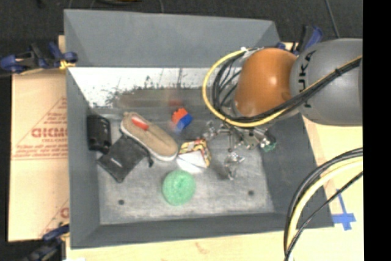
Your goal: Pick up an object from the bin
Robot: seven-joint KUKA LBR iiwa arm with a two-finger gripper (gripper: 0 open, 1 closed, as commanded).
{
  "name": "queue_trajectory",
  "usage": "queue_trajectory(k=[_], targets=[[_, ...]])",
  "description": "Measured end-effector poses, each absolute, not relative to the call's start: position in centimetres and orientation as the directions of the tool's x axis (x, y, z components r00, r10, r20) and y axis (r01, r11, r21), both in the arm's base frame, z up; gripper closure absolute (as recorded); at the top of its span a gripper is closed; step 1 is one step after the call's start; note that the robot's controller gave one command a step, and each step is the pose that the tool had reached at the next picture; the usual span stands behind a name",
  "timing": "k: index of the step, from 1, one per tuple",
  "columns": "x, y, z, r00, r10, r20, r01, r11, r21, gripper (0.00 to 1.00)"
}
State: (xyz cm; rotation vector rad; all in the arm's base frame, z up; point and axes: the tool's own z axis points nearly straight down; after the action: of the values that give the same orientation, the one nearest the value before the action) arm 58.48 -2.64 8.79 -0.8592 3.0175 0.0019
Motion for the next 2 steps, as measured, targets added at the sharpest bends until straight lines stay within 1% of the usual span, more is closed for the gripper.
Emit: queue_trajectory(k=[1,2], targets=[[58.5,-2.6,8.8,-0.85,-0.526,-0.004,-0.526,0.85,0.0,0.0],[59.3,-1.0,8.4,-0.73,-0.684,-0.003,-0.684,0.73,-0.005,0.0]])
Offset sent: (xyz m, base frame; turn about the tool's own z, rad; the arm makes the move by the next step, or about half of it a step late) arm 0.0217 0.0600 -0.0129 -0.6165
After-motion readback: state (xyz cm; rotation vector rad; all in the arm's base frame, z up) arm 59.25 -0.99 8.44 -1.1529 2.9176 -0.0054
